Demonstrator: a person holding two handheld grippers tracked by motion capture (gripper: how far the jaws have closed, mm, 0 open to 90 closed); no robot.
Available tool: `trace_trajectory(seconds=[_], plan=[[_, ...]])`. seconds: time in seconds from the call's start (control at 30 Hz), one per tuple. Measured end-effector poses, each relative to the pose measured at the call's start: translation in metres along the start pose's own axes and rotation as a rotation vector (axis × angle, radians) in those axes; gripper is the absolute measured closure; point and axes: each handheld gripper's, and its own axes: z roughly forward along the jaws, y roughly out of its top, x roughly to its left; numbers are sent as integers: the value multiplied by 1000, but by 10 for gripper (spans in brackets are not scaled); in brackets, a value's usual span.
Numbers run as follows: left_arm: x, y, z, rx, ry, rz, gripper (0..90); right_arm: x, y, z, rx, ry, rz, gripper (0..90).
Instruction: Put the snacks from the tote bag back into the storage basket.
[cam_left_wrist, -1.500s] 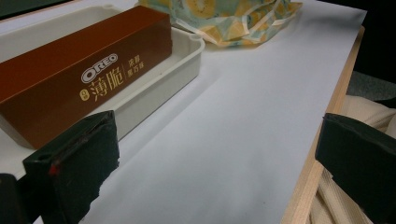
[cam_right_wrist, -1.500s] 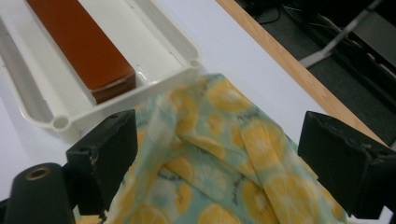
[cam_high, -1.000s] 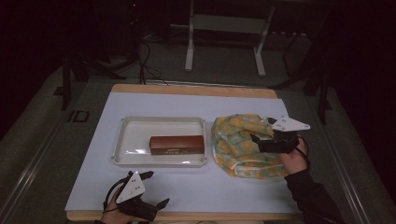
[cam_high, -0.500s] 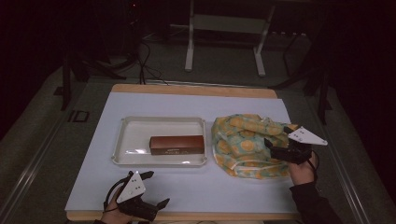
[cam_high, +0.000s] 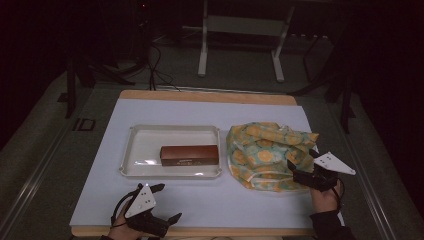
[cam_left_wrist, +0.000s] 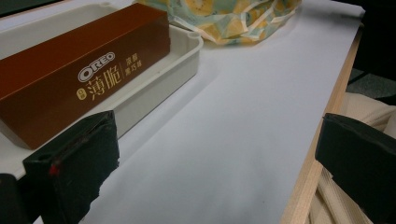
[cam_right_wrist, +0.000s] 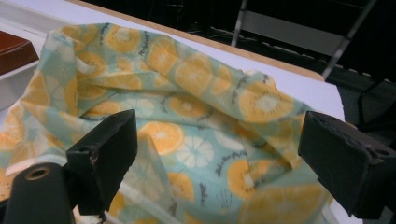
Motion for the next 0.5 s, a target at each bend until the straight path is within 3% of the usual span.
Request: trace_trajectory(seconds=[0.33, 0.5], plan=[[-1, 0, 0, 2, -7, 3, 0, 5, -19, -20, -21, -115, 5, 120], [-1, 0, 1, 3, -11, 8, 0, 6, -25, -30, -28, -135, 19, 119]])
